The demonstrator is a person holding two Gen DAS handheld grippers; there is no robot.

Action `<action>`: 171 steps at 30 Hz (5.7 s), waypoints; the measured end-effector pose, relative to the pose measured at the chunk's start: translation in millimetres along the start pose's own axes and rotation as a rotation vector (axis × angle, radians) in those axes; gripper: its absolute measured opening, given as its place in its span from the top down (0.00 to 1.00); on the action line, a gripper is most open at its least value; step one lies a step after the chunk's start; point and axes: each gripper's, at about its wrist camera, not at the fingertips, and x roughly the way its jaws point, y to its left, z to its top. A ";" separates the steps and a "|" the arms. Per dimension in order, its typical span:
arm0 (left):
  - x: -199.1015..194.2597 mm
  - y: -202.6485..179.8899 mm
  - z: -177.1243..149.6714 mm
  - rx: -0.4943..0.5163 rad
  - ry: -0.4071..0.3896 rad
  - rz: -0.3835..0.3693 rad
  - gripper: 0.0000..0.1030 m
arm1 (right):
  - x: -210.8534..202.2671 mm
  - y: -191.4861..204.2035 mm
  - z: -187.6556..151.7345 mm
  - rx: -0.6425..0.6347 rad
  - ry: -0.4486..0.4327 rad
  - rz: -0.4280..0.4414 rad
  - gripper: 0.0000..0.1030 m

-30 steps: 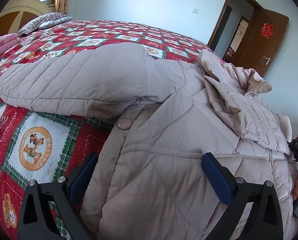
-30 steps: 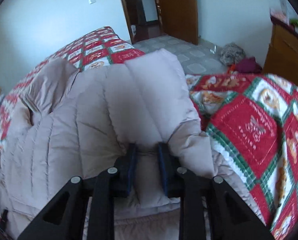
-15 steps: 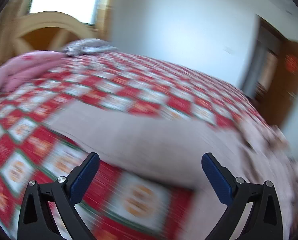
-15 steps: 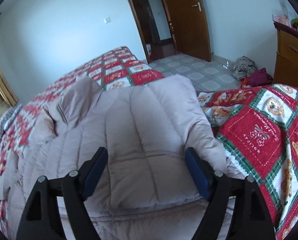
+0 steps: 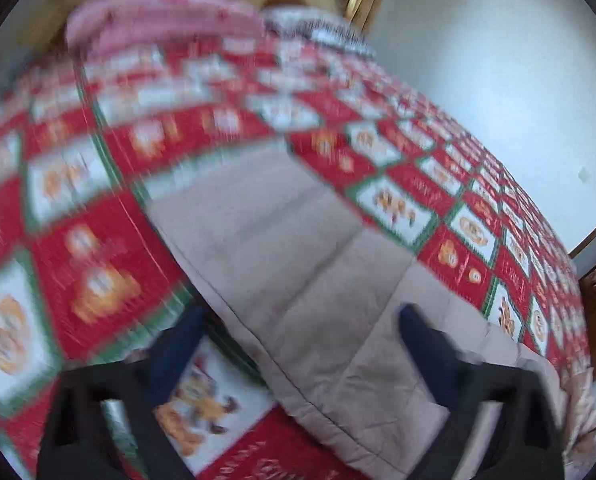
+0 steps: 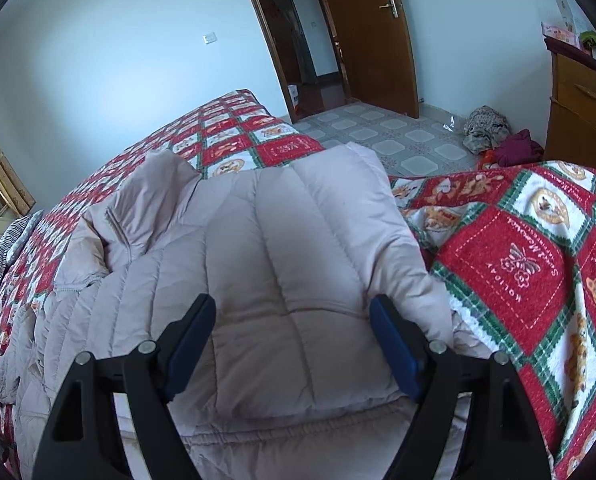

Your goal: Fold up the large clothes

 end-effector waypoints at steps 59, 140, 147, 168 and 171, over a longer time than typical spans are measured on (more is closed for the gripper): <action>-180.0 -145.9 -187.6 0.862 -0.006 -0.544 0.19 | -78.8 92.7 -5.9 -0.241 -0.134 0.263 0.13; -50.6 -356.9 -136.6 0.628 0.369 -0.725 0.98 | 103.6 25.4 58.2 0.062 0.348 0.217 0.90; 13.7 -322.0 -155.4 0.615 0.376 -0.411 0.98 | 96.3 39.0 40.5 -0.094 0.263 0.145 0.94; -28.5 -404.0 -103.4 0.882 0.146 -0.478 0.42 | 174.4 104.4 133.2 0.064 0.474 0.241 0.85; -38.6 -409.0 -95.6 0.889 0.111 -0.526 0.42 | 151.0 115.6 98.3 -0.091 0.531 0.352 0.86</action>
